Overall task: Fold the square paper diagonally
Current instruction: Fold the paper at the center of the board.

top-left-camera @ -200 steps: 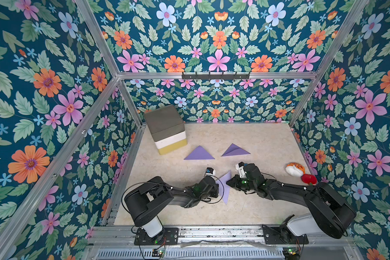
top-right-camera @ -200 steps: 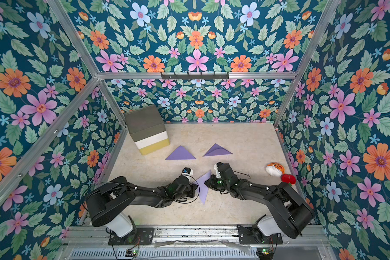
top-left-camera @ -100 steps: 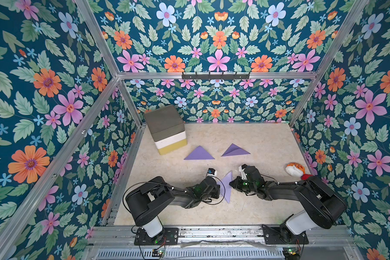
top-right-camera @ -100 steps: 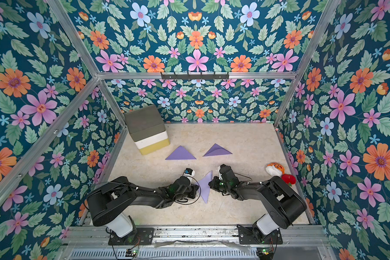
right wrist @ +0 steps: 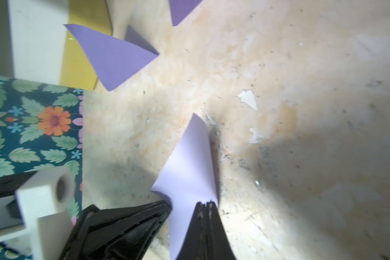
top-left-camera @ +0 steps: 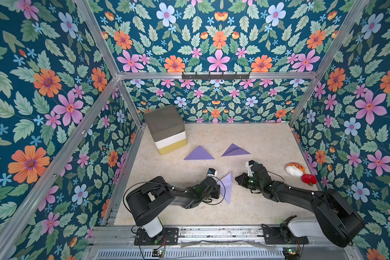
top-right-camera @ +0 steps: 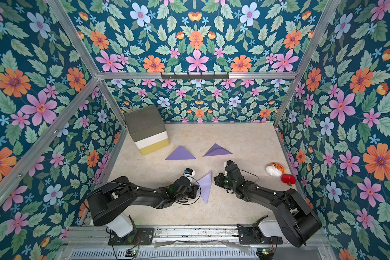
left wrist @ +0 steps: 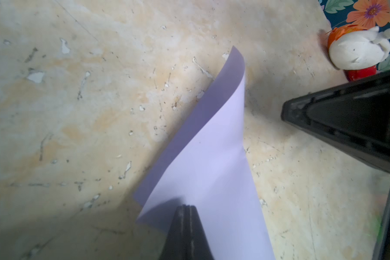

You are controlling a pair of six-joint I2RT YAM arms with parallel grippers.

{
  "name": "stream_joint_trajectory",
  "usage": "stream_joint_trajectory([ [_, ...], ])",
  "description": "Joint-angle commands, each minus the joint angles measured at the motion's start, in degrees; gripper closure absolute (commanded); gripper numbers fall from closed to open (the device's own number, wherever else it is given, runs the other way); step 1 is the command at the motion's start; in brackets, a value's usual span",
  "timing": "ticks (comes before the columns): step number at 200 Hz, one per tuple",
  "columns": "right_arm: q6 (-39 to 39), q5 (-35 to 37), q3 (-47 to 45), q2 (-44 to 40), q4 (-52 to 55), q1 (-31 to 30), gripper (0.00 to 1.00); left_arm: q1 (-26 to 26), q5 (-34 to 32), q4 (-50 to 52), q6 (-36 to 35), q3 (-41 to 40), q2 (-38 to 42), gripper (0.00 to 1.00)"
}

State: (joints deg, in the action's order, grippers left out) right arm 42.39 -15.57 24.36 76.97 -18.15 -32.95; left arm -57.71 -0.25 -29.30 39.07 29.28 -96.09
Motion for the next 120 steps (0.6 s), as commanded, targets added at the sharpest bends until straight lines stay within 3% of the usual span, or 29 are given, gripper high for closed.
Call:
stream_joint_trajectory([
  [1, 0.2, -4.1, 0.1, 1.1, -5.6, -0.1, 0.98, -0.2, 1.0, 17.3, -0.4, -0.6, -1.0, 1.0],
  [61, 0.3, -5.1, 1.8, 9.8, -9.8, -0.5, 1.0, -0.6, 1.0, 17.4, -0.4, -0.2, -1.9, 1.0],
  [120, -2.3, 7.2, 2.3, 14.8, -1.2, -0.2, 1.0, -0.8, 0.6, 17.5, -0.3, -0.7, -1.9, 1.0],
])
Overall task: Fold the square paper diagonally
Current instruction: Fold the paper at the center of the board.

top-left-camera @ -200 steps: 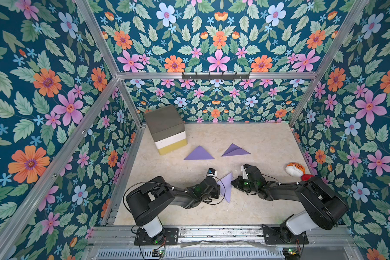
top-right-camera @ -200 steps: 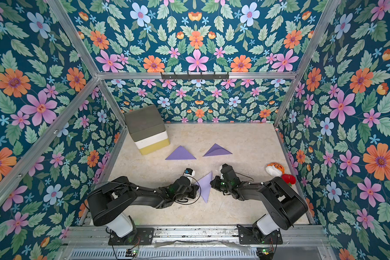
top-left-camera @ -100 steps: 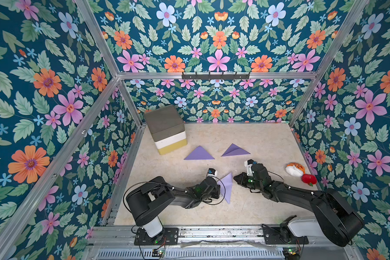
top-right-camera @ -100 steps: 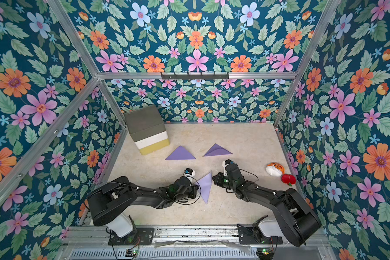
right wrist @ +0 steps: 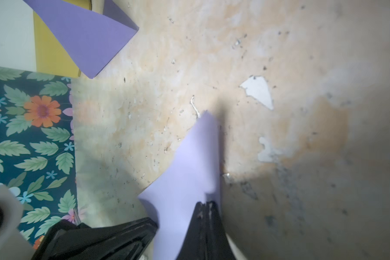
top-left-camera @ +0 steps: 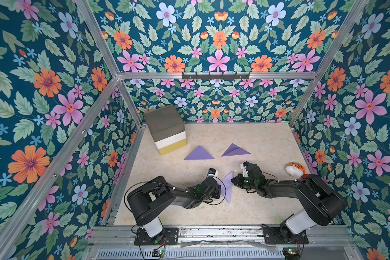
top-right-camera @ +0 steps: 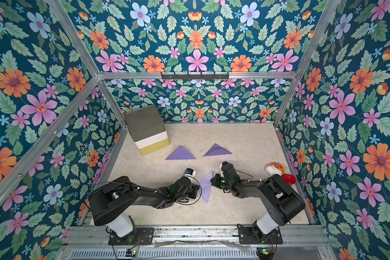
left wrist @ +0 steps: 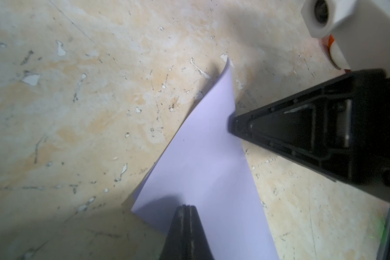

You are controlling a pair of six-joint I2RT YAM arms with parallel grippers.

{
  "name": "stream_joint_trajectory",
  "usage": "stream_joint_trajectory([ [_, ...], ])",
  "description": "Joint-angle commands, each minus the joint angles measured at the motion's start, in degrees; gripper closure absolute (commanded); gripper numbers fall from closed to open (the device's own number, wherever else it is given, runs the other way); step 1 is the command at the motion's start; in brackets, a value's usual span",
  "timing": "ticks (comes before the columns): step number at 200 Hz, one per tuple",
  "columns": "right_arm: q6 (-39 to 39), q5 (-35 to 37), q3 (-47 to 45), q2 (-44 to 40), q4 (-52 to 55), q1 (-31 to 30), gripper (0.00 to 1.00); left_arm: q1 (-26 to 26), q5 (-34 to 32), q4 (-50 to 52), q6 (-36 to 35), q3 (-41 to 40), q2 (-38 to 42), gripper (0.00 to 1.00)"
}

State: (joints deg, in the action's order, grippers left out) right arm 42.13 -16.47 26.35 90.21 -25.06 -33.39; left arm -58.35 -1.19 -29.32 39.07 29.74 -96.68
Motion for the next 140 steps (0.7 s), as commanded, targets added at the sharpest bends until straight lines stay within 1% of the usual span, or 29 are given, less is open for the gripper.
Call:
stream_joint_trajectory([
  [1, -2.0, 8.3, 0.4, 1.5, 5.9, 0.3, 1.0, -0.2, 1.5, 17.5, -0.3, -1.2, -1.3, 1.0],
  [26, -3.1, 12.8, 1.1, 0.6, 10.4, 0.8, 1.0, -0.2, 1.3, 17.5, -0.3, -1.4, -1.3, 1.0],
  [50, -3.3, 13.7, 1.6, -2.9, 13.0, 0.8, 1.0, -0.3, 1.2, 17.4, -0.3, -1.4, -1.3, 1.0],
  [72, -3.5, 10.4, 1.6, -6.7, 12.0, 0.8, 1.0, -0.4, 1.1, 17.4, -0.2, -1.4, -1.3, 1.0],
  [99, -2.5, 2.8, 0.1, -10.4, 4.4, 0.5, 1.0, -0.6, 0.9, 17.4, -0.1, -1.4, -1.4, 1.0],
  [117, -2.4, 0.1, 0.6, -9.9, 1.2, 0.4, 0.99, -0.6, 1.0, 17.4, -0.1, -1.2, -1.6, 1.0],
  [140, -2.4, -0.3, 2.5, -6.3, 0.2, 0.3, 0.99, -0.7, 1.1, 17.4, -0.1, -1.0, -1.8, 1.0],
])
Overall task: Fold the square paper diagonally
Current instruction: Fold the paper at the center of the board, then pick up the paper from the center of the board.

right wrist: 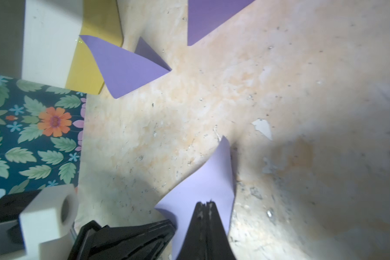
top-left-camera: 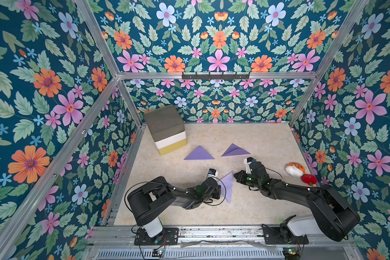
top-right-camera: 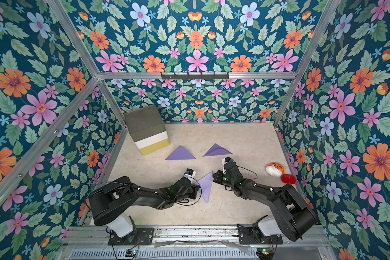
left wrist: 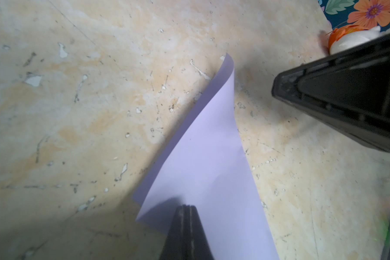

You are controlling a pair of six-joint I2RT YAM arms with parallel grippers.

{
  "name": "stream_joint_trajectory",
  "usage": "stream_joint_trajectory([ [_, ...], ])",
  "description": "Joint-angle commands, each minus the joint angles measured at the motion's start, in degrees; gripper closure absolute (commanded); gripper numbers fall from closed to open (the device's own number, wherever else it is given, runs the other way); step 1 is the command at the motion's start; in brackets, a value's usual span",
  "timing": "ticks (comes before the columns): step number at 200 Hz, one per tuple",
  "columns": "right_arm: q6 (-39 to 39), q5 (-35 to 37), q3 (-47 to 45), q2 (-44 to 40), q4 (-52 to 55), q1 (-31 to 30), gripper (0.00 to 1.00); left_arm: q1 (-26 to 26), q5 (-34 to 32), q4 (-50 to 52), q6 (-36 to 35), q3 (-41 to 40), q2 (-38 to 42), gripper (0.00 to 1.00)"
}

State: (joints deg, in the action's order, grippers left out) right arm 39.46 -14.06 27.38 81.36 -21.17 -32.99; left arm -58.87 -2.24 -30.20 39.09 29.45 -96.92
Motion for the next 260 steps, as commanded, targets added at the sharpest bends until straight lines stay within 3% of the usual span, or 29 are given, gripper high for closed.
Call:
stream_joint_trajectory([
  [1, 0.3, -2.7, 1.5, 2.7, -3.8, -0.1, 0.99, -0.2, 2.1, 18.3, -0.1, -0.8, -1.5, 1.0],
  [62, -0.8, 2.1, 4.3, 12.8, -3.1, -0.1, 1.0, -0.4, 1.6, 18.9, -0.1, -0.6, -1.5, 1.0],
  [107, -1.8, 7.6, 2.3, 13.1, -1.5, 2.3, 1.0, -0.5, 1.6, 18.8, -0.1, -0.9, -1.6, 1.0],
  [148, -3.1, 7.4, 0.8, 15.1, -1.9, 6.9, 1.0, -0.5, 1.8, 18.6, -0.2, -0.9, -1.8, 1.0],
  [177, -3.5, 5.6, 1.2, 11.0, 0.7, 7.7, 1.0, -0.6, 1.5, 18.8, -0.2, -0.8, -1.8, 1.0],
  [212, -0.1, -1.9, -0.9, 2.9, 1.7, 7.2, 0.84, -0.6, 1.4, 18.2, 0.1, -0.9, -1.2, 1.0],
  [234, 2.0, -2.1, -1.5, -1.2, 5.6, 3.9, 0.73, -0.6, 1.4, 17.5, 0.1, -1.0, -1.1, 1.0],
  [260, 7.1, -1.3, -2.6, -2.4, 7.6, -1.0, 0.7, -0.6, 1.5, 17.0, 0.3, -0.8, -1.5, 1.0],
])
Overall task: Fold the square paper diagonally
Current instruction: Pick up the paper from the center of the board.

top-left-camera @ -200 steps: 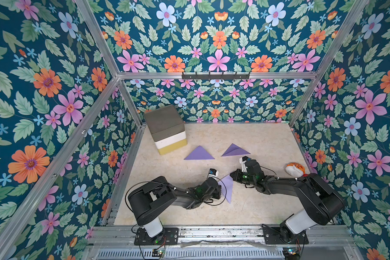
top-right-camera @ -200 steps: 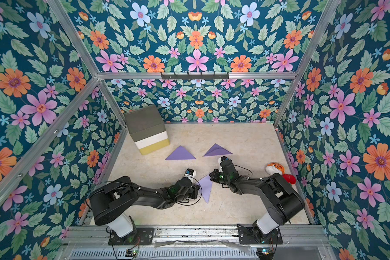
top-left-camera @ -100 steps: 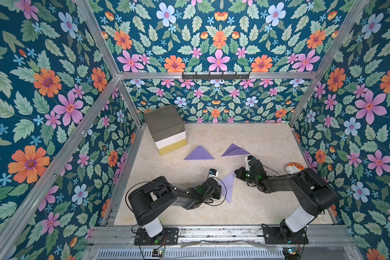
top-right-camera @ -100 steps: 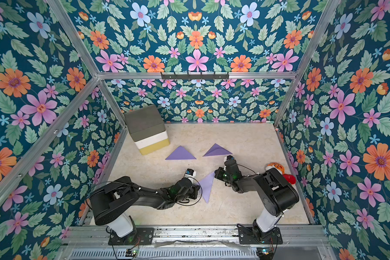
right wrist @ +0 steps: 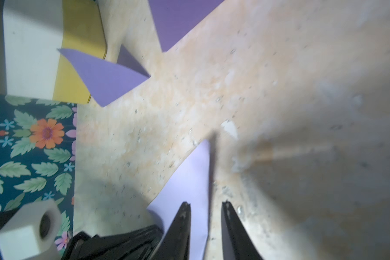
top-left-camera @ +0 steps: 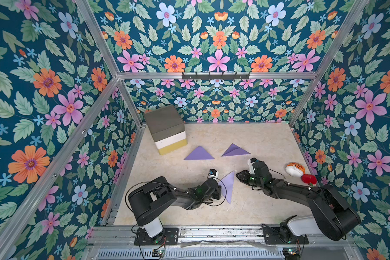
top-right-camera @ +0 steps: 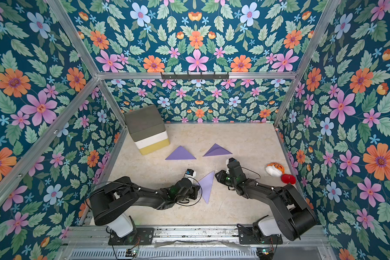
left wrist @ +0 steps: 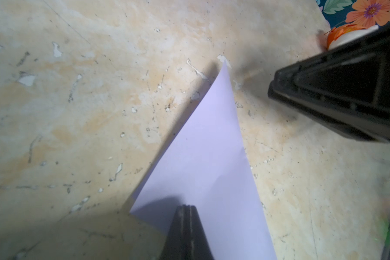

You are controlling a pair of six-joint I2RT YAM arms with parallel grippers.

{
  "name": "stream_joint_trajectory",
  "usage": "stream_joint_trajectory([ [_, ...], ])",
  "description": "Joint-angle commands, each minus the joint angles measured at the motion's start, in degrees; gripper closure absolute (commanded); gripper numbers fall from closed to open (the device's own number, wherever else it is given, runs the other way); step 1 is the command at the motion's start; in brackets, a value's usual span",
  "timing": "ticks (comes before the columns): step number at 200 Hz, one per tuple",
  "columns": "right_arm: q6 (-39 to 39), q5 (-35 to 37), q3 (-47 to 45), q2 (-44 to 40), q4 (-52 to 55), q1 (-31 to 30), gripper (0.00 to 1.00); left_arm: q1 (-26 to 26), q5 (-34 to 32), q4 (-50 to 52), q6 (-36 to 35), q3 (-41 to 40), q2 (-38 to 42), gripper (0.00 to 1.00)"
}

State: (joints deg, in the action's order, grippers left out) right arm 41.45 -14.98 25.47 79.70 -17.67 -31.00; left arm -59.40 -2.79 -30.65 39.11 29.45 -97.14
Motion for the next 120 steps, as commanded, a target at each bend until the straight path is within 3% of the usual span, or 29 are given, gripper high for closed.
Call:
stream_joint_trajectory([
  [1, 5.2, -0.2, -0.8, -0.8, 4.2, -3.2, 0.69, -0.2, 2.1, 17.4, 0.3, -0.8, -1.3, 1.0],
  [69, 17.3, 5.1, -7.0, -7.2, 2.8, -9.6, 0.62, -0.3, 2.2, 16.4, 1.0, -1.6, -1.3, 1.0],
  [120, 20.0, 6.0, -6.1, -2.3, -0.9, -13.1, 0.64, -0.5, 2.6, 15.8, 1.1, -1.5, -1.7, 1.0],
])
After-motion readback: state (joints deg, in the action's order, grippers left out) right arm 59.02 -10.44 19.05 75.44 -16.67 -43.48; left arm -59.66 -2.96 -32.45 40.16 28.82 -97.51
